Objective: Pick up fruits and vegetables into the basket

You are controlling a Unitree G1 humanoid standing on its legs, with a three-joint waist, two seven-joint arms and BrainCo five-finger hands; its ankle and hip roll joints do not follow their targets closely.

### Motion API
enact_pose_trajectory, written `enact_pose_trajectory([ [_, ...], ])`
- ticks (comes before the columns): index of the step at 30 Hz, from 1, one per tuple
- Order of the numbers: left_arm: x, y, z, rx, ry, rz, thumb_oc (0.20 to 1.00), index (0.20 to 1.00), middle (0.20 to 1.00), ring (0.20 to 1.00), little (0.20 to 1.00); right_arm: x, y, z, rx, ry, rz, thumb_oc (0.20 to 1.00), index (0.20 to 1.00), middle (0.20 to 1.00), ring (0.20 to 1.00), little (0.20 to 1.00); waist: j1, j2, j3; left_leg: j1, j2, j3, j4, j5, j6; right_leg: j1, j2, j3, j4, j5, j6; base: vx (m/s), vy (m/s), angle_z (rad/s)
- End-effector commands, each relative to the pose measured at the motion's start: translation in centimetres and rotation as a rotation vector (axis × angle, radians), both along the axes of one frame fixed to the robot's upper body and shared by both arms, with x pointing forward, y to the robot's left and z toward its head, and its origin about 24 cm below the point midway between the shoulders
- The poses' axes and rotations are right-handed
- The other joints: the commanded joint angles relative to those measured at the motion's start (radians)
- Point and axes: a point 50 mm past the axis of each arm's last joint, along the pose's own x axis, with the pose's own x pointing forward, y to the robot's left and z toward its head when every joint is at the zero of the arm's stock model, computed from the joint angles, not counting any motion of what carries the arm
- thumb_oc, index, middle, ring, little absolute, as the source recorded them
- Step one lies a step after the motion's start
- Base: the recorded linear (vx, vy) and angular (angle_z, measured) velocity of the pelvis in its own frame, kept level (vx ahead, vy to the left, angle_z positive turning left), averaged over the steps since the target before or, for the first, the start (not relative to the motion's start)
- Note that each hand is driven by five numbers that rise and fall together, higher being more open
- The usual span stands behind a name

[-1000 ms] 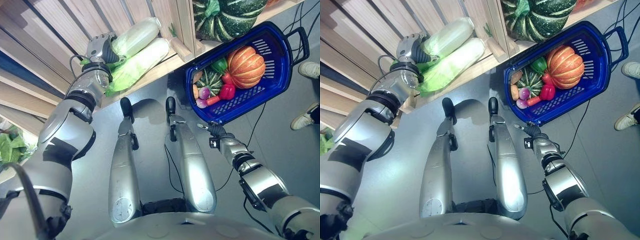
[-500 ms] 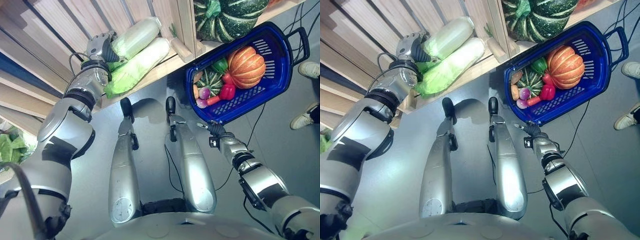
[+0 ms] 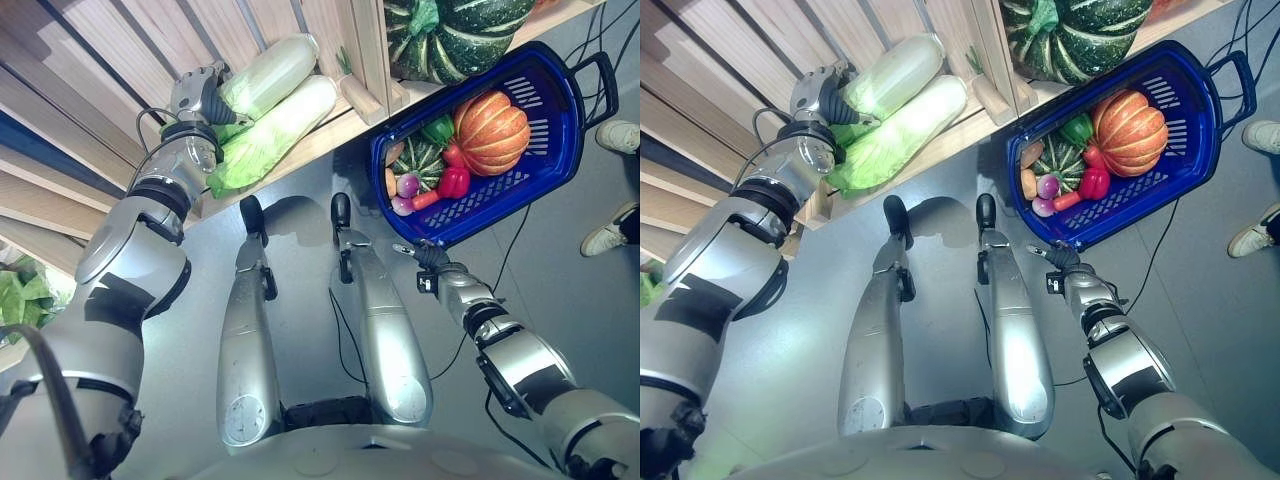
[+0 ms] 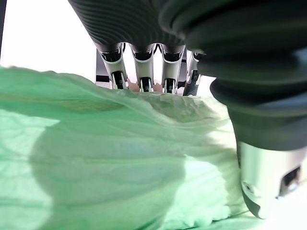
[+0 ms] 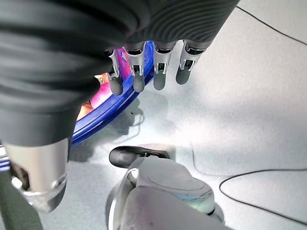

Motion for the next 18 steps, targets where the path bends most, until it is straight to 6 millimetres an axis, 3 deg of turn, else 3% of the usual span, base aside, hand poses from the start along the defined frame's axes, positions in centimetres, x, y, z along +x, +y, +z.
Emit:
enact_pose_trajectory([
  [1,-1.1,1.8,-5.5,-0.05,0.22,0.088,1.0,1.0,1.0,1.0,1.0,-1.4,0.4,-1.5,0.006,0.05,0.0,1.0,1.0,1.0,1.0,1.0,-0.004,-0.028,-0.03,-0.049,-0.015,-0.014,0.089,-0.082,0.015,0.017,0.006,0.003,-0.133,0.125,0.04,0.0,0.0,0.0],
  [11,-1.1,-0.4,-7.5,-0.051,0.43,-0.056,1.0,1.0,1.0,1.0,1.0,-1.1,0.4,-1.2,-0.001,0.043,0.009,1.0,1.0,1.0,1.0,1.0,-0.013,-0.028,-0.03,-0.053,-0.014,-0.005,0.086,-0.085,0.017,0.011,0.008,0.005,-0.138,0.127,0.041,0.0,0.0,0.0],
  [12,-1.1,-0.7,-7.7,-0.042,0.449,-0.066,0.884,0.884,0.884,0.884,0.884,-1.1,0.4,-1.2,-0.003,0.042,0.011,1.0,1.0,1.0,1.0,1.0,-0.013,-0.028,-0.03,-0.053,-0.014,-0.004,0.085,-0.085,0.017,0.012,0.008,0.004,-0.139,0.127,0.041,0.0,0.0,0.0],
  [13,-1.2,-0.8,-7.9,-0.041,0.471,-0.078,0.592,0.592,0.592,0.592,0.592,-1.1,0.3,-1.2,-0.004,0.041,0.011,1.0,1.0,1.0,1.0,1.0,-0.014,-0.028,-0.03,-0.054,-0.014,-0.004,0.086,-0.085,0.018,0.012,0.008,0.005,-0.139,0.127,0.041,0.0,0.0,0.0],
  [14,-1.2,-0.9,-8.0,-0.036,0.494,-0.086,0.539,0.539,0.539,0.539,0.539,-1.1,0.2,-1.1,-0.004,0.04,0.011,1.0,1.0,1.0,1.0,1.0,-0.014,-0.027,-0.03,-0.055,-0.014,-0.003,0.088,-0.086,0.018,0.011,0.007,0.005,-0.138,0.127,0.042,0.0,0.0,0.0],
  [15,-1.2,-1.0,-8.0,-0.031,0.503,-0.093,0.41,0.41,0.41,0.41,0.41,-1.0,0.1,-1.1,-0.006,0.039,0.013,1.0,1.0,1.0,1.0,1.0,-0.015,-0.027,-0.03,-0.055,-0.014,-0.003,0.087,-0.086,0.018,0.01,0.007,0.005,-0.138,0.127,0.042,0.0,0.0,0.0],
  [16,-1.2,-1.1,-8.1,-0.026,0.514,-0.098,0.2,0.2,0.2,0.2,0.2,-1.0,0.1,-1.0,-0.007,0.038,0.014,1.0,1.0,1.0,1.0,1.0,-0.016,-0.026,-0.03,-0.055,-0.014,-0.002,0.086,-0.086,0.018,0.01,0.007,0.005,-0.139,0.127,0.043,0.0,0.013,-0.03],
  [18,-1.2,-1.2,-8.1,-0.029,0.528,-0.101,0.2,0.2,0.2,0.2,0.2,-1.0,0.1,-1.0,-0.009,0.038,0.016,1.0,1.0,1.0,1.0,1.0,-0.017,-0.025,-0.03,-0.055,-0.015,-0.001,0.088,-0.086,0.018,0.009,0.006,0.006,-0.138,0.127,0.043,0.01,0.013,-0.05],
])
